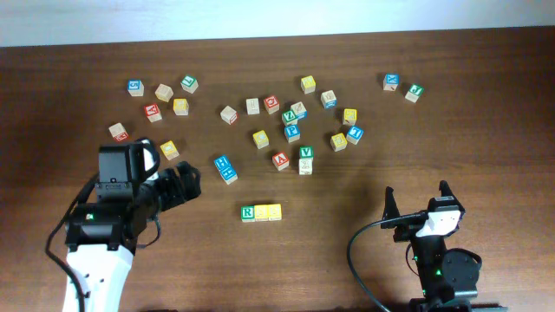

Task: Spell out RSS

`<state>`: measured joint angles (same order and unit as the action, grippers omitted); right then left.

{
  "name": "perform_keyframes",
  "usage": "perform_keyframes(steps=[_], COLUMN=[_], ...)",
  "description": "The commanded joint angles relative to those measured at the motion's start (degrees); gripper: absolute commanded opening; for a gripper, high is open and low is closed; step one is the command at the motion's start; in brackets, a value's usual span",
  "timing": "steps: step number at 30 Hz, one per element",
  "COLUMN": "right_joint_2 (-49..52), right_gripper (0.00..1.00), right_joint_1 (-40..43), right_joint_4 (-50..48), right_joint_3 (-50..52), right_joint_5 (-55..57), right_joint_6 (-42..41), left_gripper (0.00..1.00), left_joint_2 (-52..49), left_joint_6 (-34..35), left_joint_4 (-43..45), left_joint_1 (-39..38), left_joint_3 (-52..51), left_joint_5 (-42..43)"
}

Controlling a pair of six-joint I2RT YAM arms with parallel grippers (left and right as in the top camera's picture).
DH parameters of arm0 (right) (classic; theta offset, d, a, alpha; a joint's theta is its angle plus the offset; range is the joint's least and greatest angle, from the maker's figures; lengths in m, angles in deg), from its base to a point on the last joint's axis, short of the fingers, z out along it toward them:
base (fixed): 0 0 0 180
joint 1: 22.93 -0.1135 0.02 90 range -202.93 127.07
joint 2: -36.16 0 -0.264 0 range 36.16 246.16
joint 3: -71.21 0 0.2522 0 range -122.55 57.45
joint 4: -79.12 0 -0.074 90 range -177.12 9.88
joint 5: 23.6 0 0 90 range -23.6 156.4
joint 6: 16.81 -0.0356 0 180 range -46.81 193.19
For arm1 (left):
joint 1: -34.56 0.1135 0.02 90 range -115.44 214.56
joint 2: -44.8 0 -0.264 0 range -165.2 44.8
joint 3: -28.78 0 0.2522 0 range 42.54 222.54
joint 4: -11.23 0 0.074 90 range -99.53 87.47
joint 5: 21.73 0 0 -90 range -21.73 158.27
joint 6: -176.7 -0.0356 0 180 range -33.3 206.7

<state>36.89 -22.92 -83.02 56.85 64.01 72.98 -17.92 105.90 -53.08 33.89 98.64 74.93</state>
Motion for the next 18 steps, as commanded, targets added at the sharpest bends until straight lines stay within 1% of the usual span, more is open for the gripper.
perform_keyframes(steps=[1, 2, 6, 10, 12, 13, 15, 17, 18], right_joint_2=[-0.55, -0.55, -0.55, -0.55, -0.55, -0.52, -0.55, -0.55, -0.55], right_gripper=[0.98, 0.98, 0.98, 0.98, 0.98, 0.98, 0.98, 0.98, 0.98], right_joint_1=[-0.28, -0.28, -0.28, -0.28, -0.28, -0.28, -0.28, -0.28, -0.28], right_joint_4=[0.37, 0.39, 0.39, 0.39, 0.37, 0.37, 0.37, 0.39, 0.37], right_joint_3=[0.28, 0.28, 0.28, 0.28, 0.28, 0.28, 0.28, 0.28, 0.28], right_joint_5=[-0.11, -0.11, -0.11, -0.11, -0.11, -0.11, -0.11, -0.11, -0.11], right_joint_6=[-0.22, -0.22, -0.22, -0.22, -0.22, -0.22, -0.22, -0.22, -0.22], left_gripper=[0.99, 0.99, 0.99, 0.99, 0.99, 0.99, 0.99, 0.99, 0.99], left_joint_2=[3.91, 5.68, 12.22, 15.34, 20.11, 23.80, 28.17, 34.40, 35.80], left_joint_6=[-25.66, -29.92, -30.03, -30.03, -30.10, -31.80, -33.09, -33.03, -33.00], left_joint_4=[3.19, 3.21, 3.08, 1.53, 0.79, 0.74, 0.79, 0.76, 0.74], left_joint_1=[0.20, 0.22, 0.22, 0.20, 0.20, 0.20, 0.22, 1.14, 1.51], left_joint_3=[0.74, 0.68, 0.57, 0.42, -1.25, -2.69, -4.42, -7.43, -8.44], left_joint_5=[11.26, 12.48, 12.46, 12.48, 12.48, 12.48, 12.44, 12.46, 12.48])
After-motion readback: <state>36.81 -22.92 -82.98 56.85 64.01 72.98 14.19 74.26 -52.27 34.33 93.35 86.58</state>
